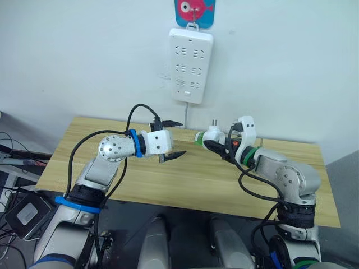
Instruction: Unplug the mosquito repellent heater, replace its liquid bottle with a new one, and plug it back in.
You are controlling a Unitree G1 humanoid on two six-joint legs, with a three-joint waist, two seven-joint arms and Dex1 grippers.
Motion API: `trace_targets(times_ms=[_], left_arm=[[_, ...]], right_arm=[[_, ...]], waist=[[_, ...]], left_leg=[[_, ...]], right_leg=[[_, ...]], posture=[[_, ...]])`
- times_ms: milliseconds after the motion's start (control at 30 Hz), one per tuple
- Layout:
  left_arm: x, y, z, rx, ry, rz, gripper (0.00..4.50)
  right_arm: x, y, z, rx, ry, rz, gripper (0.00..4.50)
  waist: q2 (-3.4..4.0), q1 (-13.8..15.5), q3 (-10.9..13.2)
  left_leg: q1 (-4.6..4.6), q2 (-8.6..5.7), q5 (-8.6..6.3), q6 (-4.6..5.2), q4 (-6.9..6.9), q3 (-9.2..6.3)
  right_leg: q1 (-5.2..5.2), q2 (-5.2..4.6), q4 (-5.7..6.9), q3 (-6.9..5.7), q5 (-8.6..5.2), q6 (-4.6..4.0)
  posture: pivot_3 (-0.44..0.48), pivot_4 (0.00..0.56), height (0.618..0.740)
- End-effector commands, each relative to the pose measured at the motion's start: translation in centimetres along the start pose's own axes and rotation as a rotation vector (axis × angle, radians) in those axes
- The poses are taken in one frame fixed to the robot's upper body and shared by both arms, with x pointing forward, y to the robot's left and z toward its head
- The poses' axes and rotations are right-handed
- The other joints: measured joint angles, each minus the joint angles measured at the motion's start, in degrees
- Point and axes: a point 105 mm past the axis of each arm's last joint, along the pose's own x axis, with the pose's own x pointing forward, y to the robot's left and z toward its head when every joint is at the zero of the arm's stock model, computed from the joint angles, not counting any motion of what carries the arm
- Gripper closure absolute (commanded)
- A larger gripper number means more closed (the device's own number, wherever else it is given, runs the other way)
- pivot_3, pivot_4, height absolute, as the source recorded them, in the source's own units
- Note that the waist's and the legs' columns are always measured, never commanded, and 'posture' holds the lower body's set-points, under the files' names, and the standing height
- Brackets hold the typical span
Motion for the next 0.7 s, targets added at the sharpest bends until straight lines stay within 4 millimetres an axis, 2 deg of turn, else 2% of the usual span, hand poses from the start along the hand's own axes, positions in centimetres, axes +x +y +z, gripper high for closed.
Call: trace_targets(times_ms=[33,267,400,600,700], left_arm=[[0.8,0.6,0.9,0.075,-0.047,0.018,0.0],[3.3,-0.4,2.1,0.072,-0.128,-0.033,0.0],[3.9,-1.2,2.2,0.05,-0.134,-0.067,0.0],[4.5,-1.3,2.1,0.045,-0.137,-0.074,0.0],[4.6,-1.3,2.2,0.042,-0.149,-0.078,0.59]], right_arm=[[-0.7,1.1,0.5,-0.002,-0.026,0.037,1.51],[-1.0,1.9,1.0,0.026,-0.048,0.067,1.51],[-1.2,2.3,1.2,0.034,-0.055,0.084,1.51],[-1.5,3.0,1.1,0.024,-0.048,0.117,1.51],[-1.5,3.4,1.1,0.028,-0.051,0.136,1.51]], waist=[[0.01,-0.1,-0.2],[-0.01,-0.6,-1.0],[-0.01,-1.5,-1.1],[-0.03,-2.0,-1.4],[-0.02,-2.2,-1.6]], left_leg=[[0.0,0.01,0.0,0.0,-0.01,0.01],[-0.01,0.02,0.0,0.0,-0.02,0.01],[0.0,0.03,0.0,0.01,-0.02,0.0],[0.0,0.05,0.01,0.02,-0.01,-0.01],[0.0,0.06,0.01,0.02,-0.01,-0.02]], right_leg=[[-0.02,0.01,0.0,-0.01,0.0,0.0],[-0.02,0.05,0.02,0.0,0.0,0.0],[-0.02,0.07,0.05,0.0,0.0,0.0],[-0.02,0.12,0.08,0.0,0.0,0.0],[-0.02,0.14,0.08,0.02,0.0,0.0]], posture=[[-0.088,0.201,0.74],[-0.107,0.193,0.74],[-0.118,0.188,0.74],[-0.123,0.185,0.74],[-0.123,0.185,0.74]])
